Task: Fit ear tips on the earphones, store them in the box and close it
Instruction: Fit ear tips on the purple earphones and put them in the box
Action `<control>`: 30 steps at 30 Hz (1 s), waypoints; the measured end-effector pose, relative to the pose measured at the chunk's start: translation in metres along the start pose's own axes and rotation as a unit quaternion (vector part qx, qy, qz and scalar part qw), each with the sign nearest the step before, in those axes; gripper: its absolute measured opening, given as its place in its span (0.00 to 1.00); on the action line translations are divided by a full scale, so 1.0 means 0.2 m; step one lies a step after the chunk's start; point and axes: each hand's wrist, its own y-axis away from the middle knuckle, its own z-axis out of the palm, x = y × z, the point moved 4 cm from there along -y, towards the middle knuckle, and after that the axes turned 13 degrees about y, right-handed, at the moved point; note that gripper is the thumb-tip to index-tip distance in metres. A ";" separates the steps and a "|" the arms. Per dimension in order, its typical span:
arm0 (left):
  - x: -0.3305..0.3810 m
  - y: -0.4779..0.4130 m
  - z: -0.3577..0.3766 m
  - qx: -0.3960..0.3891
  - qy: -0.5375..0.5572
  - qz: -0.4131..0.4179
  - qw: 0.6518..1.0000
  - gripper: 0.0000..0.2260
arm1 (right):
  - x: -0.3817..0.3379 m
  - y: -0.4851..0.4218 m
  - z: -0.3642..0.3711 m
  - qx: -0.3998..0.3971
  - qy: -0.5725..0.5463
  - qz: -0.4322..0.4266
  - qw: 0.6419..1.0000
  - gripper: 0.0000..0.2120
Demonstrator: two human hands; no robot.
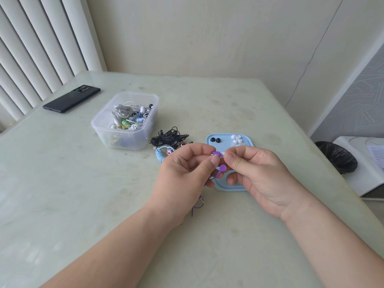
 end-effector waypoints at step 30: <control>0.06 0.04 0.04 0.011 -0.051 0.029 0.998 0.04 | -0.03 0.01 0.00 -0.011 0.006 -0.007 1.000 0.06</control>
